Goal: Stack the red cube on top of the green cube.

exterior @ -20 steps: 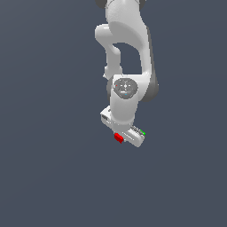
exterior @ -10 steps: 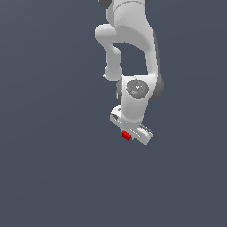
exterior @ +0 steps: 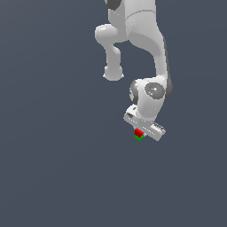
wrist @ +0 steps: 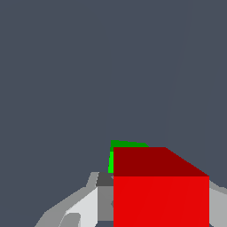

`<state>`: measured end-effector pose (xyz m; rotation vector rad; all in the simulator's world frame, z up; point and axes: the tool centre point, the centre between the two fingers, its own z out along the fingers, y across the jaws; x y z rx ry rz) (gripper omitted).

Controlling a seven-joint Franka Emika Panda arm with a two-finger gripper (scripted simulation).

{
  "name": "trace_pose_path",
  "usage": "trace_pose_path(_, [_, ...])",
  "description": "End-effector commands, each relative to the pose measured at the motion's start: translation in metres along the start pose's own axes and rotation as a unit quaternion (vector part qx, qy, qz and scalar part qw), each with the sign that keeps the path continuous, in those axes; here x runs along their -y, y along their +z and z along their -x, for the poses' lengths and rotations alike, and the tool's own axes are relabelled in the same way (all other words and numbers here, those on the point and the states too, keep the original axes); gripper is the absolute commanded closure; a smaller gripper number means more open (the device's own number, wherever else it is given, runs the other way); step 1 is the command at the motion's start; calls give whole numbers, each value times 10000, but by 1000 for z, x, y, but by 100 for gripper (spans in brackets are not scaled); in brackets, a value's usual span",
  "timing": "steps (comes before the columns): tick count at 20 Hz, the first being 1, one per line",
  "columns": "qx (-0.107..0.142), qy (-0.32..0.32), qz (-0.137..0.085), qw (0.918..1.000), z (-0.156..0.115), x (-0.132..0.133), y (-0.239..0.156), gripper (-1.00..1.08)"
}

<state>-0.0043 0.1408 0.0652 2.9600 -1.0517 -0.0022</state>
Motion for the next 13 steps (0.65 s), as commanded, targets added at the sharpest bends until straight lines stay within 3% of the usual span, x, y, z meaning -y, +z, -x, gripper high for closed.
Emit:
trace_pose_path(1, [-7, 12, -5, 10000, 6, 4, 3, 108])
trace_pose_path(3, [-7, 12, -5, 10000, 7, 5, 4, 108])
trace_pose_path(4, [-7, 12, -5, 10000, 7, 5, 4, -92])
trace_pose_path(13, [-7, 12, -5, 10000, 7, 5, 4, -92])
